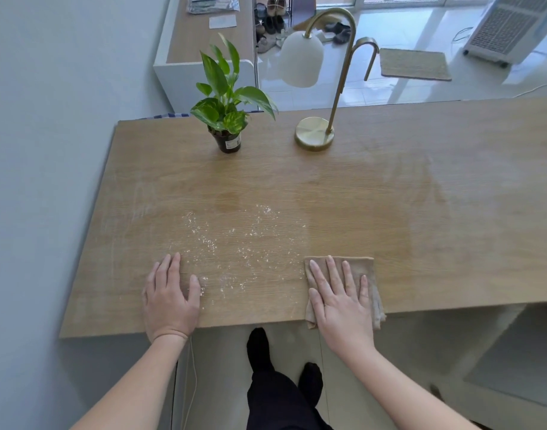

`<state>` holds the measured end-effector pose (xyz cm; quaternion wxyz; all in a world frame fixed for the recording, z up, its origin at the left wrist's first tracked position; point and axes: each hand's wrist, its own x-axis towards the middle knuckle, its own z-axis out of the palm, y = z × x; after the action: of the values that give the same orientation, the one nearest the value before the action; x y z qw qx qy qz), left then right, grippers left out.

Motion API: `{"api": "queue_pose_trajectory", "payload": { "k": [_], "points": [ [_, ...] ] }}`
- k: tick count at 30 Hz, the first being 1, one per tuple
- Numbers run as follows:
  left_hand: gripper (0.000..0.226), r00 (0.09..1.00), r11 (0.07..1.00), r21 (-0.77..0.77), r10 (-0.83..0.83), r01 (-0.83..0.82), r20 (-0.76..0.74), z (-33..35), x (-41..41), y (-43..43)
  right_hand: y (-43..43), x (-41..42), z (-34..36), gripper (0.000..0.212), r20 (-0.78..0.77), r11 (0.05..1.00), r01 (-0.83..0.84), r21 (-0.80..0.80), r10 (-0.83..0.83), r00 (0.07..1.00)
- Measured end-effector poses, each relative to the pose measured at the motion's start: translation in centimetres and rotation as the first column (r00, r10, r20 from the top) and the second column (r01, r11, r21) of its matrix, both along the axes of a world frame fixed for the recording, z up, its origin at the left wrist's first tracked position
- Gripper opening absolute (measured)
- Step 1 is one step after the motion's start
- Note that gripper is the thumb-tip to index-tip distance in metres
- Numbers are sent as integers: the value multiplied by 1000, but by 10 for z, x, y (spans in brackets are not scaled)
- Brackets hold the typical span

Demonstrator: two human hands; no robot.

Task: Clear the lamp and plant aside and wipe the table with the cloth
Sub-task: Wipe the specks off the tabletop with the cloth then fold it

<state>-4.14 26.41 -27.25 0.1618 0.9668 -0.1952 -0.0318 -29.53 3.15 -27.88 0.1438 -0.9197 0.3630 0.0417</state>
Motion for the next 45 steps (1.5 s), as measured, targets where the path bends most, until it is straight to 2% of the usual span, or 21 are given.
{"api": "queue_pose_trajectory", "payload": {
  "k": [9, 16, 24, 28, 31, 36, 45],
  "points": [
    [77, 996, 997, -5, -83, 83, -15, 2, 7, 10, -1, -16, -5, 60, -43, 995, -62, -79, 59, 997],
    [67, 991, 991, -14, -136, 136, 20, 0, 16, 17, -32, 9, -6, 56, -25, 998, -53, -40, 52, 998],
    [67, 991, 991, 8, -134, 134, 28, -6, 20, 20, -145, 130, 14, 59, -16, 989, 137, 56, -136, 991],
    [67, 990, 991, 25, -135, 134, 37, -6, 21, 18, -178, 189, 22, 62, -41, 982, 176, 72, -173, 984],
    [68, 991, 991, 37, -132, 131, 18, -5, 21, 18, -178, 204, 21, 59, -52, 984, 160, 81, -156, 986],
    [69, 992, 991, 39, -126, 126, 2, 1, 18, 16, -164, 187, 20, 55, -16, 997, -2, 78, 3, 1000],
    [69, 993, 993, -2, -120, 120, 6, 4, 16, 15, -67, 129, 6, 55, 17, 992, -109, 62, 109, 994]
  ]
}}
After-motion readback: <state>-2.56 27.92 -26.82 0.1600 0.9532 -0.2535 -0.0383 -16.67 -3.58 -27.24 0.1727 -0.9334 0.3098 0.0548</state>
